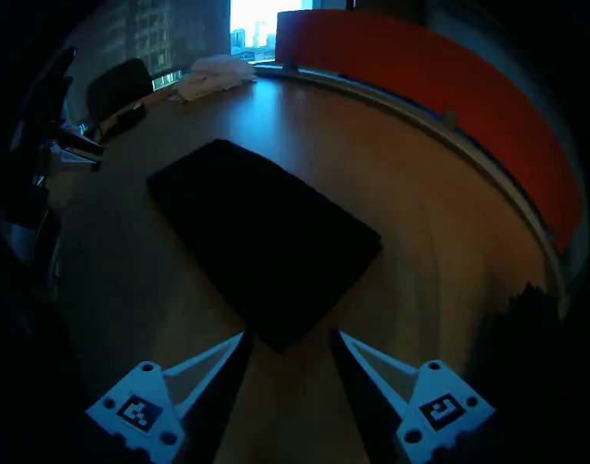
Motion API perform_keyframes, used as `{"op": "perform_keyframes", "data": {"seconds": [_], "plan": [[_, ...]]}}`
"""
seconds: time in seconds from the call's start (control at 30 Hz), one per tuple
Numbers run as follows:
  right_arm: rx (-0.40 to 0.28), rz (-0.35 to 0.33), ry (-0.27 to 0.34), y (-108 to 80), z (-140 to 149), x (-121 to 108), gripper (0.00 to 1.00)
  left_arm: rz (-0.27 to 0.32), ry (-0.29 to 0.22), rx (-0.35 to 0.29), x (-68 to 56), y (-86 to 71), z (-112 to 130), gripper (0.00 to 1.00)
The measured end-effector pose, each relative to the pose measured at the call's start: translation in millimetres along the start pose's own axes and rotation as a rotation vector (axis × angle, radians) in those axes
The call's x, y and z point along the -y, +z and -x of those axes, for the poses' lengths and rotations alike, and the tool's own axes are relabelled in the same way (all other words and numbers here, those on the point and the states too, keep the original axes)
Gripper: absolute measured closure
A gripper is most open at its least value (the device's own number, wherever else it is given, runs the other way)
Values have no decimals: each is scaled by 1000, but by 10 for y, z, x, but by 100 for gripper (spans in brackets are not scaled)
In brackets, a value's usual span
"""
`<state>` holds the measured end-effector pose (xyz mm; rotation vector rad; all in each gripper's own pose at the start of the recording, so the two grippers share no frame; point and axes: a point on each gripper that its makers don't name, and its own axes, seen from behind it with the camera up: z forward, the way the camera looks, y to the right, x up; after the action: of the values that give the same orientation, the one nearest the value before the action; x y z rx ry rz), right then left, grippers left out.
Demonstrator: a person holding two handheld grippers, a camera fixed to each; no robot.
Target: Fold towel
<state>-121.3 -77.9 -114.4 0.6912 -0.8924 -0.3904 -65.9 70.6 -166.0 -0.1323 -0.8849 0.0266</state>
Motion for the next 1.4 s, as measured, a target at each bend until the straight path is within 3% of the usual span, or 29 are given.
{"op": "perform_keyframes", "data": {"seconds": [0.43, 0.77, 1.17, 1.4], "plan": [[24, -46, -14, 42, 43, 55, 59, 1, -7, 7, 18, -31, 50, 12], [34, -51, -16, 48, 52, 39, 93, 5, -4, 5, 10, -32, 47, 12], [-9, -42, 2, -42, -81, 44, 94, 10, -1, 1, -7, -28, 23, 12], [-73, -19, 16, -160, -334, -38, 94, 13, 2, -1, -26, -25, 5, 12]]}}
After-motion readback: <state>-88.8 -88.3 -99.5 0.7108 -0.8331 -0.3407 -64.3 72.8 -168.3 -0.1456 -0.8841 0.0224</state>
